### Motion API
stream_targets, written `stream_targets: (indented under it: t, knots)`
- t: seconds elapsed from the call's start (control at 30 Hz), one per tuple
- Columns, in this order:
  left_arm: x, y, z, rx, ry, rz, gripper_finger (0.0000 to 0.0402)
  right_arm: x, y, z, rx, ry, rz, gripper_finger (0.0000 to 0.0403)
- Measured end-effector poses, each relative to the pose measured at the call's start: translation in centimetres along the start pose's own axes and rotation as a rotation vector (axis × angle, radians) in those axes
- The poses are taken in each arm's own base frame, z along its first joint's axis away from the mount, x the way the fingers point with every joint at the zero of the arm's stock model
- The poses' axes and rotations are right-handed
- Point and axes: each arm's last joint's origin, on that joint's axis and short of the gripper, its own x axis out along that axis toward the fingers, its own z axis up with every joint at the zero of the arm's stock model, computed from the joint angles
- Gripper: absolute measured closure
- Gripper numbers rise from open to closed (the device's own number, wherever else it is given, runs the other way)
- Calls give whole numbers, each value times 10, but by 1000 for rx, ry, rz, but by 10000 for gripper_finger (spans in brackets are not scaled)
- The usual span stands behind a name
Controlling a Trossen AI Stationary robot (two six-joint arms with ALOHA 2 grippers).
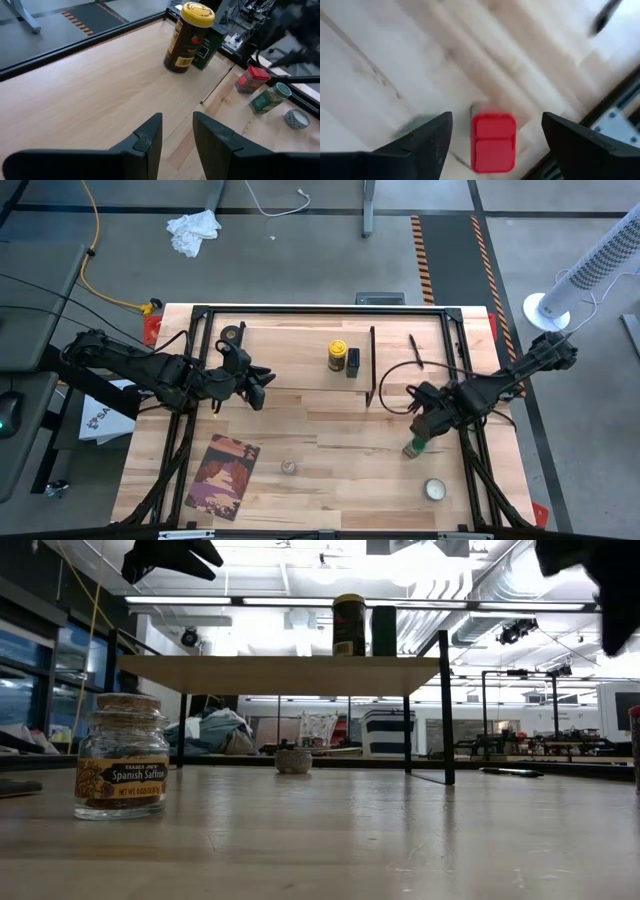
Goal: Shelf spices
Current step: Put the green seasoning bottle on the shelf
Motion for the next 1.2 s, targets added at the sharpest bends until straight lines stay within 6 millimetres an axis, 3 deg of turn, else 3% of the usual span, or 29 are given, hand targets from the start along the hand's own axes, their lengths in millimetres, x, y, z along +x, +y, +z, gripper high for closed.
stream_targets:
  t: [0.17, 0.27, 0.53, 1.2]
  knots:
    - [0, 0, 0, 4, 7, -6, 295, -34, 12, 10, 73, -47, 156, 99]
    - [0, 0, 0, 4, 7, -7, 295, -37, 27, 7, 55, 6, 186, 99]
    - [0, 0, -1, -17, 34, -25, 295, -3, 74, -11, 21, 159, 92, 99]
    - [0, 1, -3, -8, 49, -20, 295, 48, 108, -16, -29, 278, -66, 100]
